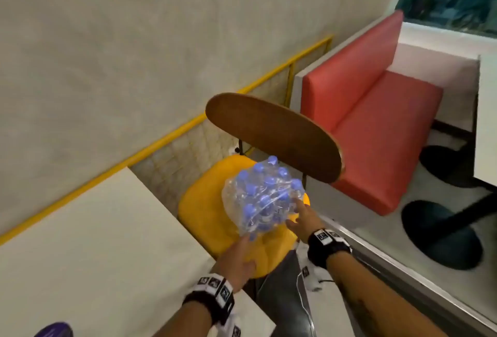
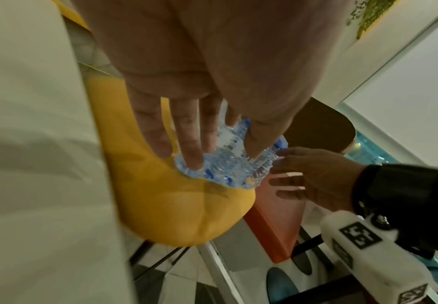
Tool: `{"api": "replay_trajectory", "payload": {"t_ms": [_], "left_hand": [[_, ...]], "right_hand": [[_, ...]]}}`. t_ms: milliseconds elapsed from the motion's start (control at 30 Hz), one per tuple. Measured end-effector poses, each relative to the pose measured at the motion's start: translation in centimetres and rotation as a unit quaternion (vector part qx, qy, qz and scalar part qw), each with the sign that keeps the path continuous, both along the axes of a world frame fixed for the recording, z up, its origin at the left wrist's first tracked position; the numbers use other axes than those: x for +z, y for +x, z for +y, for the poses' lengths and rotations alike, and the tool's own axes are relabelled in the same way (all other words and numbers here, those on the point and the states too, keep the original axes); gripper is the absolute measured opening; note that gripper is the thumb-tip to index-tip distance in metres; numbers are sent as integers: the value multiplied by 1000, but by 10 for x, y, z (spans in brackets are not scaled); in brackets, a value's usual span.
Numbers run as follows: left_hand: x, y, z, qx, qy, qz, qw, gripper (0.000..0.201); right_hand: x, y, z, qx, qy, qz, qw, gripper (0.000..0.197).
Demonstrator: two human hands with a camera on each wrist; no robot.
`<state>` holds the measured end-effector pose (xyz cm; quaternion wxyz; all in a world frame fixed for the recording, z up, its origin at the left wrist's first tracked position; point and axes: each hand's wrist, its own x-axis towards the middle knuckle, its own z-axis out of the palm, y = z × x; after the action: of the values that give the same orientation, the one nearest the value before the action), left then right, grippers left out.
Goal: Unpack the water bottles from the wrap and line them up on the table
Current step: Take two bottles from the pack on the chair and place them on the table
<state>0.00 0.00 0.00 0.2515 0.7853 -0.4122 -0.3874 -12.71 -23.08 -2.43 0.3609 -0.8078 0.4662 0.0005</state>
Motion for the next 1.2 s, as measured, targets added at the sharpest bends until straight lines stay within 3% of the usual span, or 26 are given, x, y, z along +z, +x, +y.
{"api": "replay_trajectory", "payload": {"t_ms": [100, 167, 267, 433, 533, 633, 767, 867, 967, 1067, 1200], "left_hand": [[-15, -6, -57, 24, 2, 7, 1000, 96], [-32, -7, -87, 72, 3, 32, 997, 100], [-33, -11, -111, 145, 8, 43, 988, 92], [-27, -15, -133, 211, 6, -6, 977, 78], [-28, -22, -131, 229, -29, -37, 972, 68], [-29, -25, -129, 184, -35, -79, 979, 62], [-32, -32, -124, 46, 17, -148, 988, 66], [-25, -33, -110, 9, 13, -155, 988, 59], [-7, -25, -79, 21, -11, -133, 991, 49], [9, -10, -22, 68, -44, -89, 993, 58], [20, 30, 83, 133, -9, -82, 988, 54]], "right_hand": [[16, 19, -21, 54, -9, 30, 998, 78], [20, 28, -33, 72, -7, 64, 995, 68], [15, 29, -38, 84, 12, 101, 991, 61], [8, 19, -39, 86, 7, 36, 996, 83], [9, 9, -34, 97, 0, 20, 995, 79], [6, 0, -27, 85, -10, -23, 996, 66], [7, -15, -16, 48, -22, -67, 996, 62], [3, -29, -7, 25, -10, -83, 996, 61], [12, -39, 13, 23, -6, -74, 997, 59], [19, -40, 51, 45, -16, -100, 994, 66], [26, -10, 122, 129, 7, -134, 983, 69]]}}
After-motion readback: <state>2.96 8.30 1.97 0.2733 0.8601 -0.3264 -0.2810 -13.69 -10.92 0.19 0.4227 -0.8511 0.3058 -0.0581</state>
